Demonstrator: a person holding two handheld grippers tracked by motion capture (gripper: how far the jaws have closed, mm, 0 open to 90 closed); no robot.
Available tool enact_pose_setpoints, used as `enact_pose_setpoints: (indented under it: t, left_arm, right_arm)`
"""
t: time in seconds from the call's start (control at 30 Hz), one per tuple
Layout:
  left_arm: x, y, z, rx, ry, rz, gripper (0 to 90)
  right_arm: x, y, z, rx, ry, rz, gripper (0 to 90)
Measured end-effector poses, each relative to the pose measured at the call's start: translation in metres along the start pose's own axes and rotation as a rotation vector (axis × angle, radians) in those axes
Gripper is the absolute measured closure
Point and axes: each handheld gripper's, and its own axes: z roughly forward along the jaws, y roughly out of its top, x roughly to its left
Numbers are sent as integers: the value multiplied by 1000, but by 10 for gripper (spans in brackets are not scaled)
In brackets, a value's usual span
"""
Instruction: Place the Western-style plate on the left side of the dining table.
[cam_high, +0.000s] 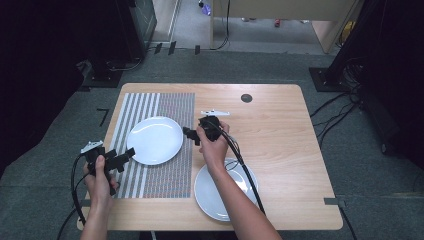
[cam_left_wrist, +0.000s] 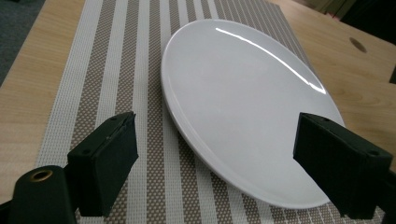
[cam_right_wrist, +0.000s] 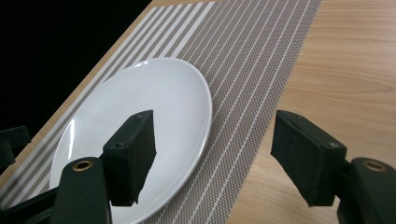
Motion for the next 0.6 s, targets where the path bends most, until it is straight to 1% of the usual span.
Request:
enact_pose_setpoints:
  t: [0.07,0.1,0.17,0.2,0.23,0.27,0.3,0.33,0.37,0.4,0.47,0.5,0.53,0.57,0.6]
  left_arm:
    - [-2,-3,-3,5,15,21,136]
    - [-5,-5,-5,6,25,33,136]
    - [-6,-6,-7,5,28,37,135]
    - [-7,-7,-8,3,34,40,135]
    - [-8,-9,-9,1,37,45,135]
    - [-10,-10,-11,-3,40,48,134]
    - [-11,-11,-12,-4,44,54,134]
    - [-12,-12,-13,-8,48,59,134]
    - [-14,-12,-15,-11,50,64,134]
    - [-17,-14,-18,-20,61,77,133]
    - [-19,-15,-20,-22,78,90,134]
    - [-19,-15,-20,-22,78,90,133]
    - [-20,-16,-22,-24,82,91,133]
    - [-21,-18,-23,-22,84,95,133]
    - [-21,-18,-23,-22,84,95,133]
  right_arm:
    - [0,-2,-7,0,2,-17,306]
    - [0,-4,-13,-2,-4,-33,305]
    - [-1,-6,-20,-4,-11,-47,302]
    - [-1,-6,-20,-4,-11,-47,302]
    - [-1,-7,-24,-4,-13,-52,298]
    - [-3,-9,-31,-5,-15,-62,297]
    - [-3,-9,-31,-5,-15,-62,297]
    - [-5,-12,-38,-8,-18,-64,296]
    - [-7,-14,-41,-7,-23,-68,296]
    - [-9,-15,-45,-7,-25,-70,295]
    - [-13,-18,-53,-16,-29,-68,293]
    - [-13,-18,-53,-16,-29,-68,293]
    - [-15,-20,-56,-16,-30,-65,292]
    - [-20,-24,-64,-21,-34,-61,288]
    - [-20,-24,-64,-21,-34,-61,288]
